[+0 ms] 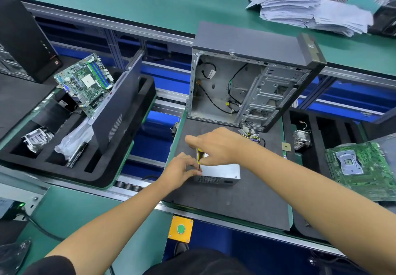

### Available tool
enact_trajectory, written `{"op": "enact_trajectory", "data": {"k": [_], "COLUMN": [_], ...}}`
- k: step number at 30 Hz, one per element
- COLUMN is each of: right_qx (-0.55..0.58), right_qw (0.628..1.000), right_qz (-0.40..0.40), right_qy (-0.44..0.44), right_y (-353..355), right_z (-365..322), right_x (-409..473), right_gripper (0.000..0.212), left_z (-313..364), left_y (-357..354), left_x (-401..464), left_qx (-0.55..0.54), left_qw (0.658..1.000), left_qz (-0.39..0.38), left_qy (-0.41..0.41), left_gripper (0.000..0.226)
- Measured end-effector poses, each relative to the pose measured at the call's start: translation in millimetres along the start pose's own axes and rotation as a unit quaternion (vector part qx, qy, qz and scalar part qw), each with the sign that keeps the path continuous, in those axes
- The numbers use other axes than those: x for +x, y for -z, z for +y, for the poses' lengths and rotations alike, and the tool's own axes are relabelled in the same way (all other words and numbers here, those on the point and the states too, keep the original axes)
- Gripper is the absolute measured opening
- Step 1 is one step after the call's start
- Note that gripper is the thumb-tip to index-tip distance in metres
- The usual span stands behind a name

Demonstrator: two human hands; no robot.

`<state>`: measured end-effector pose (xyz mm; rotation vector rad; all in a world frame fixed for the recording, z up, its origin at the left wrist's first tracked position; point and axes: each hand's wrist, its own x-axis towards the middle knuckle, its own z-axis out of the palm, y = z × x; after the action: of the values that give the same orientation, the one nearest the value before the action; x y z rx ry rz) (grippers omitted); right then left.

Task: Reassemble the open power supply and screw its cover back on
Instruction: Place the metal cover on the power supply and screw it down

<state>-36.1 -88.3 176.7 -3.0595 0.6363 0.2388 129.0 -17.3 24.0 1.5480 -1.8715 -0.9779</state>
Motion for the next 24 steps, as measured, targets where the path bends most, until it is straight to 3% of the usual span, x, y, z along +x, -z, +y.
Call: {"op": "enact_trajectory", "data": {"k": [4, 7, 10, 14, 18, 21, 24], "right_qx": [-0.071, -0.113, -0.136, -0.113, -0.080, -0.100, -0.117], "right_qw": [0.995, 0.993, 0.990, 0.992, 0.995, 0.992, 0.991], "right_qz": [-0.022, -0.021, -0.032, -0.040, -0.064, -0.076, -0.059], "right_qy": [0.066, 0.042, -0.008, -0.042, 0.022, 0.029, 0.009], "right_y": [7, 9, 8, 11, 23, 25, 20], "right_z": [4, 2, -4, -1, 2, 5, 7], "right_x": [1, 2, 2, 0, 0, 2, 3], "right_gripper": [0.011, 0.017, 0.034, 0.027, 0.021, 0.018, 0.035], "left_z": [-3, -3, 4, 11, 14, 15, 17], "left_y": [-1, 0, 0, -6, 1, 7, 11], "left_x": [-1, -2, -6, -8, -7, -4, 0], "left_qx": [-0.002, 0.006, -0.063, -0.083, -0.083, -0.080, -0.098], "left_qw": [1.000, 1.000, 0.997, 0.993, 0.995, 0.997, 0.995], "left_qz": [-0.004, -0.023, 0.013, 0.077, 0.045, 0.003, -0.002], "left_qy": [-0.014, -0.005, 0.033, 0.043, 0.022, 0.023, 0.035], "left_gripper": [0.007, 0.014, 0.021, 0.013, 0.029, 0.019, 0.013]}}
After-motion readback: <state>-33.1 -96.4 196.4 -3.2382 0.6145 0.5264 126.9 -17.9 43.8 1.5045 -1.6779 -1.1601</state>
